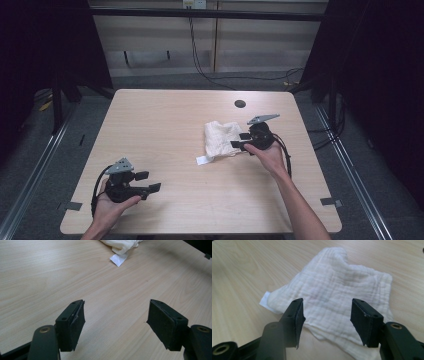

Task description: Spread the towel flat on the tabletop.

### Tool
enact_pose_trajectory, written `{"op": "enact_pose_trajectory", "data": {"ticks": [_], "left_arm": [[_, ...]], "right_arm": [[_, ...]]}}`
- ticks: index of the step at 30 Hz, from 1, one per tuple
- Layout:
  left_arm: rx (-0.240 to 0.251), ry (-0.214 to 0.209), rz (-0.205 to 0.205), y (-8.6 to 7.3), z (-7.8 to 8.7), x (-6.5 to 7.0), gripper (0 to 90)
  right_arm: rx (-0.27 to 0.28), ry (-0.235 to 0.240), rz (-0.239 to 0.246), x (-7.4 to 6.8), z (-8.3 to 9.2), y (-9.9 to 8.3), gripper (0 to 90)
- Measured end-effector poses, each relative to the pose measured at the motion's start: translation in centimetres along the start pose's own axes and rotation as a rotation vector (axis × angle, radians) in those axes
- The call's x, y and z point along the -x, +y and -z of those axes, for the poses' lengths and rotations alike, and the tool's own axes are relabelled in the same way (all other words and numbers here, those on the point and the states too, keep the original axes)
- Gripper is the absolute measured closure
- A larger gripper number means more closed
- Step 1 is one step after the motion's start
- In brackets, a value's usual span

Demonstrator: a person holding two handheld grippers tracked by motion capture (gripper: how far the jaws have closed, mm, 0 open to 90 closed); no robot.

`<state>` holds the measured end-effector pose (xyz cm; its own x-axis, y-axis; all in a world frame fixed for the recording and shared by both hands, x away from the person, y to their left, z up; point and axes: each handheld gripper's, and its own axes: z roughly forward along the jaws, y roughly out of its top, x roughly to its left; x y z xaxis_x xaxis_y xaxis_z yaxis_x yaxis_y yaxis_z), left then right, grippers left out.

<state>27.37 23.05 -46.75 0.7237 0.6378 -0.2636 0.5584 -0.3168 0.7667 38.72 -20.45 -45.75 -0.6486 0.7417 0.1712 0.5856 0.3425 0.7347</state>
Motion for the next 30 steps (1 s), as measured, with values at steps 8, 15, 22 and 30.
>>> {"op": "enact_pose_trajectory", "data": {"ticks": [8,15,22,30], "left_arm": [[-0.006,0.002,0.0,0.0,0.0,0.0,29.1],[-0.009,0.002,-0.006,0.0,-0.1,0.0,29.1],[-0.023,0.005,-0.014,0.1,-0.5,0.1,29.1],[-0.027,0.007,-0.006,0.2,-0.7,0.1,29.2]], "right_arm": [[-0.107,-0.052,-0.023,1.3,-4.1,-0.3,36.8],[-0.091,-0.064,-0.024,1.6,-5.0,-1.0,52.4],[-0.088,-0.031,-0.035,1.2,-4.3,-1.9,85.4],[-0.094,0.024,-0.015,0.2,-4.2,-2.3,87.0]]}}
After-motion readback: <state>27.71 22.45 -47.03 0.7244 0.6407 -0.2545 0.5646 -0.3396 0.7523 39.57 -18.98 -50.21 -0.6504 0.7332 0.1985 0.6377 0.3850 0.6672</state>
